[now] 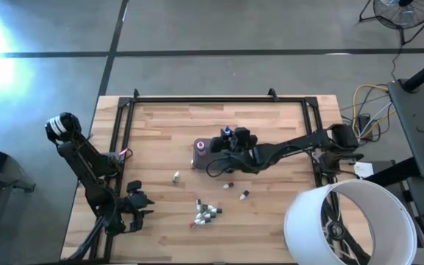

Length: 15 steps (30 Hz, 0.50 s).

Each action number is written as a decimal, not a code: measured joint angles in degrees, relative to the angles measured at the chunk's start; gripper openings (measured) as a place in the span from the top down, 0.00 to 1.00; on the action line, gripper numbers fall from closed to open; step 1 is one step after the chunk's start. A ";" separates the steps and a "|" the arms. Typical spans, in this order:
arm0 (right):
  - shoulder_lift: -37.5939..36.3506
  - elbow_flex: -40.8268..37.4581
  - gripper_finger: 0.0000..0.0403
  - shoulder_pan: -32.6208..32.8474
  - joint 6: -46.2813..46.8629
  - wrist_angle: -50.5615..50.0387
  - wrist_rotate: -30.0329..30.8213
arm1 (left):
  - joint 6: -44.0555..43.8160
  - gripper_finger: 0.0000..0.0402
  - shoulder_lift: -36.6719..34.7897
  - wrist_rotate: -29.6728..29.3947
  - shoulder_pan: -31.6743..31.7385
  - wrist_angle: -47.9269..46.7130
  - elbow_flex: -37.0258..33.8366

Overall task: Pick & Place food coloring
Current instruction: Put the large blue food coloring bottle in the black bin

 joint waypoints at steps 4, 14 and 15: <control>1.46 -4.56 0.73 -1.59 -12.61 16.01 -1.78 | -0.23 0.70 0.00 0.02 0.02 0.02 0.00; 1.42 -6.37 0.73 -2.69 -26.38 19.30 -5.43 | -1.04 0.70 0.00 0.20 0.08 -0.92 0.00; 1.41 -6.38 0.73 -2.75 -29.50 19.29 -7.01 | -1.04 0.70 0.00 0.20 0.07 -0.96 0.00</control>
